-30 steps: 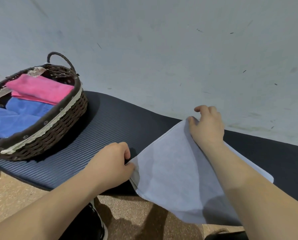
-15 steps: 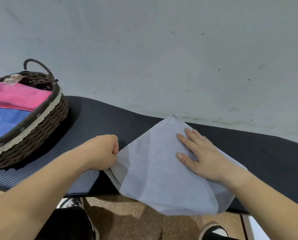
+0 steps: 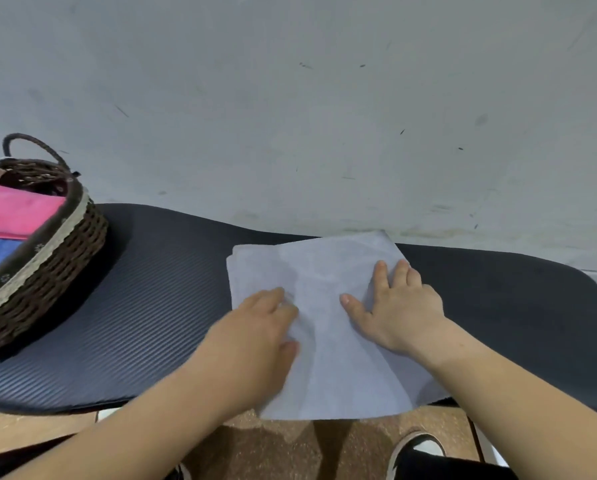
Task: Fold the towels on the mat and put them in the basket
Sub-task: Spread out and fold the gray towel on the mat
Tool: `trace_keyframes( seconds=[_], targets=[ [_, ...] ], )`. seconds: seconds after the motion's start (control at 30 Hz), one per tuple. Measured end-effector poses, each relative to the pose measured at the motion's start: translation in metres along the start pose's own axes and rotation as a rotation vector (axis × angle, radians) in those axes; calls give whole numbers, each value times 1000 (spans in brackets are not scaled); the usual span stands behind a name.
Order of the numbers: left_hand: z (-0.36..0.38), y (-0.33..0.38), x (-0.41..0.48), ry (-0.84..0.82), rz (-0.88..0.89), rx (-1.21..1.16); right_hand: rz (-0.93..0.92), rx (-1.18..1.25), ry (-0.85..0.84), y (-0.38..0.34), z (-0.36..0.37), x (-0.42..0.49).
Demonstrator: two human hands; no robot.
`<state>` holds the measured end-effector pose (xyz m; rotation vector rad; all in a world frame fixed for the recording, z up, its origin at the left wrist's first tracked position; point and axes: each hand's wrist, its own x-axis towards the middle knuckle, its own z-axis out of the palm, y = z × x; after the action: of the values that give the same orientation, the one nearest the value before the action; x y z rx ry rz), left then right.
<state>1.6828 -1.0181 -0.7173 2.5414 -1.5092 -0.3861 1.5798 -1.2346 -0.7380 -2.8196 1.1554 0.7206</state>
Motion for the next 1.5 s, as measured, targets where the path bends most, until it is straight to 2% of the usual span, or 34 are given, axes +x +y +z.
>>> trace_keyframes(
  seconds=[0.07,0.13,0.23,0.33,0.4,0.5,0.6,0.67,0.83,0.97,1.1,1.2,1.3,1.37,1.43,1.5],
  targets=[
    [9,21,-4,-204,52,137,84,21,-12,8,-3,5],
    [20,24,-1,-266,71,242,129,53,-13,16,-3,7],
    [29,9,12,-234,42,233,65,93,0,20,1,-2],
    [26,-12,25,-224,58,241,-177,106,0,24,6,-19],
    [28,-26,26,-209,93,247,-285,96,-64,26,11,-29],
    [33,-33,13,5,187,194,-352,90,-114,32,28,-38],
    [34,-35,-4,127,322,122,-423,163,41,40,42,-46],
    [31,-39,-15,138,329,65,-477,196,140,48,49,-53],
    [30,-45,-31,104,345,34,-592,122,143,62,70,-74],
    [26,-46,-40,85,388,34,-672,76,249,84,82,-73],
    [10,-48,-54,81,220,-191,-690,295,324,101,71,-82],
    [-11,-47,-58,40,64,-450,-571,398,113,105,40,-97],
    [-29,-48,-58,-39,-16,-610,-532,507,-114,115,11,-103],
    [-36,-50,-57,-102,-41,-700,-515,671,-220,123,1,-102],
    [-40,-52,-52,-98,-67,-767,-441,932,-269,125,-2,-98],
    [-42,-53,-43,-14,-109,-814,-353,1177,-185,122,-3,-86]
  ],
)
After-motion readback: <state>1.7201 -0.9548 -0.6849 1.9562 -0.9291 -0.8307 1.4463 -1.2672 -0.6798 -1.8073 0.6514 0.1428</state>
